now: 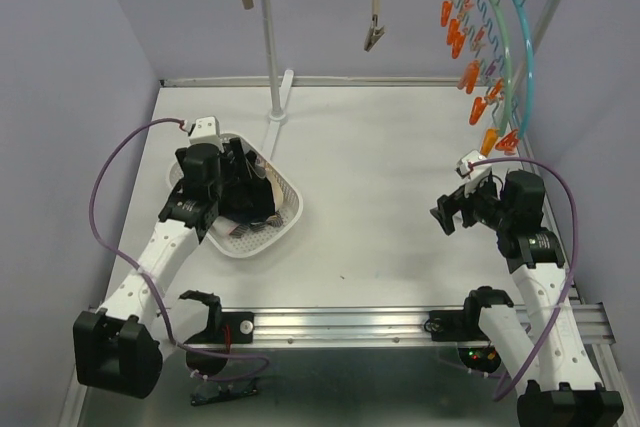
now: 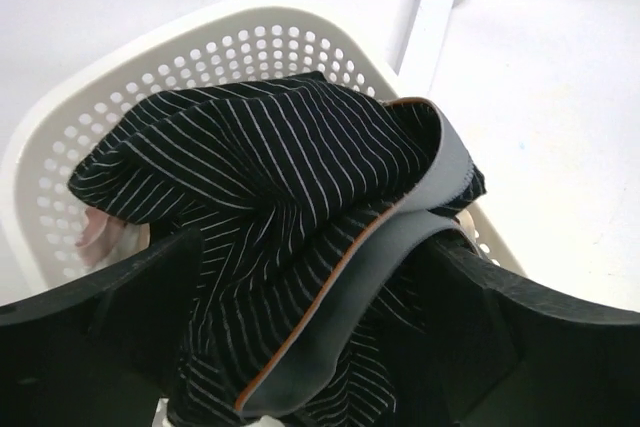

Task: Remove the underwear clipped to the hanger
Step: Place the underwear in the bin, then reset both arms

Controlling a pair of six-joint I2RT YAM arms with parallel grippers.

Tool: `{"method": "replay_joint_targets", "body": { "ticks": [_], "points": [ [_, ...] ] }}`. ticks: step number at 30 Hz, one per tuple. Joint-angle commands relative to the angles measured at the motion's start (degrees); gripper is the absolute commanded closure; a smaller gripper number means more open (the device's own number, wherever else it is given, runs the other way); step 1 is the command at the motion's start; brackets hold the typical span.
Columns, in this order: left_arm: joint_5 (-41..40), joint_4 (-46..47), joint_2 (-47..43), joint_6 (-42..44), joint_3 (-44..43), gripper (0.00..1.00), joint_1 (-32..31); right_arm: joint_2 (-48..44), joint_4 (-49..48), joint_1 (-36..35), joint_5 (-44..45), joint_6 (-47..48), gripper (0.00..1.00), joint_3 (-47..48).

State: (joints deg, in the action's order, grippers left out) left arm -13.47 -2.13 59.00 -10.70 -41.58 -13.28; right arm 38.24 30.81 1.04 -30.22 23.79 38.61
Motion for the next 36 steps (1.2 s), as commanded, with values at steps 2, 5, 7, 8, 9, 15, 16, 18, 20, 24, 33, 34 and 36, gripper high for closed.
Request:
{"method": "replay_joint_targets", "body": {
  "ticks": [2, 5, 7, 8, 9, 15, 16, 18, 20, 24, 33, 34, 36],
  "points": [
    [1.43, -2.35, -7.58, 0.42, -2.45, 0.01, 0.27, -0.97, -2.77, 0.54, -0.37, 0.91, 0.00, -0.64],
    [3.45, -4.81, -10.39, 0.59, -3.85, 0.01, 0.27, -1.32, -2.68, 0.63, -0.46, 1.26, 0.00, -0.64],
    [5.91, -7.08, -11.10, -0.28, -4.82, 0.01, 0.27, -1.85, -2.68, 0.63, -0.46, 1.35, 0.00, -0.64],
    [6.96, -7.79, -11.19, -0.72, -5.17, 0.01, 0.36, -2.11, -2.68, 0.63, -0.46, 1.43, 0.00, -0.55],
    [8.97, -9.02, -11.28, -1.86, -5.52, 0.01, 0.27, -2.38, -2.60, 0.72, -0.46, 1.52, 0.00, -0.55],
    [17.16, -12.54, -12.59, -4.33, -7.11, 0.01, 0.27, -2.82, -0.67, 0.72, -1.51, 2.66, 0.00, 0.59],
    [17.60, -13.07, -13.64, -4.50, -7.28, 0.01, 0.27, -2.82, 0.30, 0.72, -2.29, 2.84, 0.00, 0.76],
    [17.96, -13.51, -15.14, -4.33, -7.37, 0.01, 0.27, -2.91, 1.18, 0.72, -2.65, 3.01, 0.00, 1.55],
    [18.22, -13.34, -17.59, -3.28, -7.37, 0.01, 0.27, -2.73, 2.76, 0.72, -2.74, 2.49, 0.00, 2.17],
    [21.11, -11.50, -20.77, -0.64, -5.88, 0.01, 0.27, -1.59, 4.17, 0.72, -2.48, -0.05, 0.00, 3.48],
    [21.65, -5.45, -23.40, 2.78, -6.23, 0.01, 0.27, -0.62, 3.74, 0.72, 5.86, -5.33, 0.00, 6.48],
    [22.00, -5.43, -23.41, 3.31, -5.79, 0.01, 0.27, -0.62, 3.56, 0.72, 5.87, -6.03, 0.00, 6.65],
    [22.44, -0.61, -24.90, 5.24, -4.04, 0.01, 0.27, -0.97, 2.86, 0.72, 7.62, -8.05, 0.00, 6.92]
  ]
}}
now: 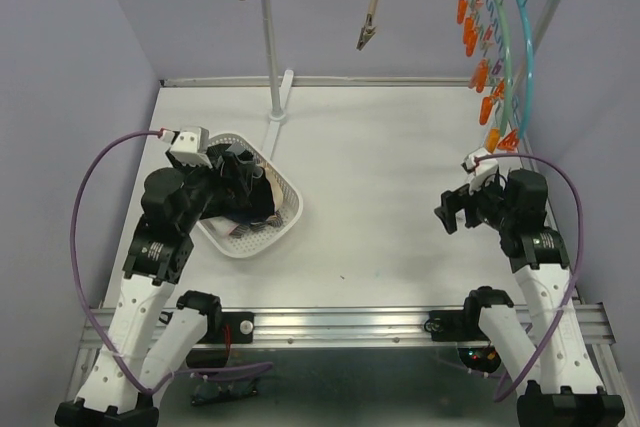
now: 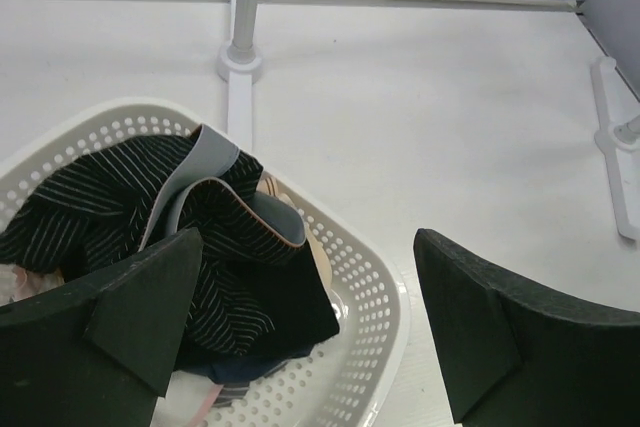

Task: Remove the underwear clipped to the hanger
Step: Reset both arms

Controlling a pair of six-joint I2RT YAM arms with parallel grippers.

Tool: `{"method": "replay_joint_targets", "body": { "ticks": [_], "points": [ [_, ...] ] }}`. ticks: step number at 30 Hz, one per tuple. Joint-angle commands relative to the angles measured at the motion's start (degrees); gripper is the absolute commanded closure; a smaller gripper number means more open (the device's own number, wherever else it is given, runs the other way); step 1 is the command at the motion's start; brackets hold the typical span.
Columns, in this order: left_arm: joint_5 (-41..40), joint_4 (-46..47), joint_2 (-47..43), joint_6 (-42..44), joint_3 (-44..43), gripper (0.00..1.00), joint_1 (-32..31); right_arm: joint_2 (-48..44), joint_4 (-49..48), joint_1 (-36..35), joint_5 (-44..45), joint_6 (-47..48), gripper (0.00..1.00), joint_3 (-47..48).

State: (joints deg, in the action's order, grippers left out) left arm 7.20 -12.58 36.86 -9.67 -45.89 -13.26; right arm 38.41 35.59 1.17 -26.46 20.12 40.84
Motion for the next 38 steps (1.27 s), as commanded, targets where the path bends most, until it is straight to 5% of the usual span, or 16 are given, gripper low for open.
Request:
{"method": "replay_joint_targets", "body": {
  "ticks": [1, 12, 16, 38],
  "points": [
    [1.24, 11.51, -3.20, 4.74, 1.06, 0.01, 0.25, -1.32, -2.11, 0.59, 4.74, -4.91, 0.00, 4.69],
    [-14.75, 23.21, -4.96, 6.07, 14.41, 0.01, 0.25, -4.14, -12.82, 0.59, 21.16, -17.28, 0.00, 0.12],
    [-15.29, 23.56, -5.75, 6.33, 14.51, 0.01, 0.25, -4.14, -15.38, 0.59, 28.56, -20.03, 0.00, -0.41],
    [-18.01, 23.48, -8.30, 7.03, 15.48, 0.01, 0.25, -4.23, -15.38, 3.49, 36.47, -20.03, 0.00, -0.85]
  ]
}}
